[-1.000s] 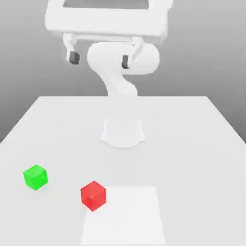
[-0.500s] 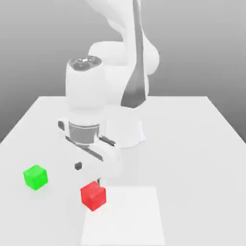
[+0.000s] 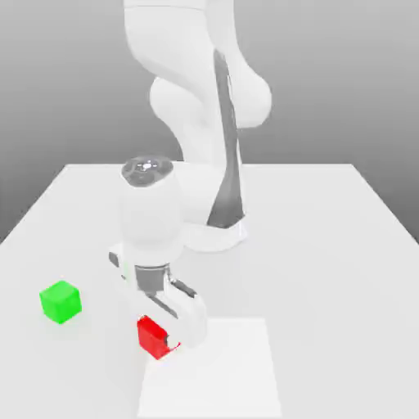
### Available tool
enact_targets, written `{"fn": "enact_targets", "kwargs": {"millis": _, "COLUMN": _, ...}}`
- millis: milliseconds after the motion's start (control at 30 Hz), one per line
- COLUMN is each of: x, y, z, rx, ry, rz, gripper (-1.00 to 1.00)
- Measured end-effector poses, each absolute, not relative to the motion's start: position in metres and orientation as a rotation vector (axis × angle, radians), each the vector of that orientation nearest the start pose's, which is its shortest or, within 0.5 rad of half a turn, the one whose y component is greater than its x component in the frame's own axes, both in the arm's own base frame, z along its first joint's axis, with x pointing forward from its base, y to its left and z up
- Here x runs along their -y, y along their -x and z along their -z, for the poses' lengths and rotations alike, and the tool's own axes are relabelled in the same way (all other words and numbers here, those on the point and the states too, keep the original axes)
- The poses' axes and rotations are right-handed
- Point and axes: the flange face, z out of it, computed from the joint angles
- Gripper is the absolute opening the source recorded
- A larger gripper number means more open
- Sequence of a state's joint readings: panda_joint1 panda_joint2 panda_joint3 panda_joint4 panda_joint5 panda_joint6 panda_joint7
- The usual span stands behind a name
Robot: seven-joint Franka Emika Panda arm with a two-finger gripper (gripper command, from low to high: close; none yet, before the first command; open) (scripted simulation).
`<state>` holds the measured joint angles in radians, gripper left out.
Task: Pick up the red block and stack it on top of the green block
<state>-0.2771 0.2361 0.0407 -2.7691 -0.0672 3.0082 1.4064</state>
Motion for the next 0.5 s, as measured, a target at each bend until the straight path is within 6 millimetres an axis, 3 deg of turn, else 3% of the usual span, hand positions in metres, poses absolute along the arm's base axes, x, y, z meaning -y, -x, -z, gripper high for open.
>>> {"fn": "enact_targets", "kwargs": {"millis": 67, "x": 0.082, "y": -0.367, "z": -0.145, "rx": -2.227, "ry": 2.213, "rz": 0.004, "gripper": -1.0}}
{"fn": "enact_targets", "kwargs": {"millis": 433, "x": 0.082, "y": -0.368, "z": -0.206, "rx": -2.228, "ry": 2.213, "rz": 0.005, "gripper": -1.0}}
{"fn": "enact_targets", "kwargs": {"millis": 500, "x": 0.085, "y": -0.367, "z": -0.211, "rx": -2.301, "ry": 2.14, "rz": 0.003, "gripper": -1.0}}
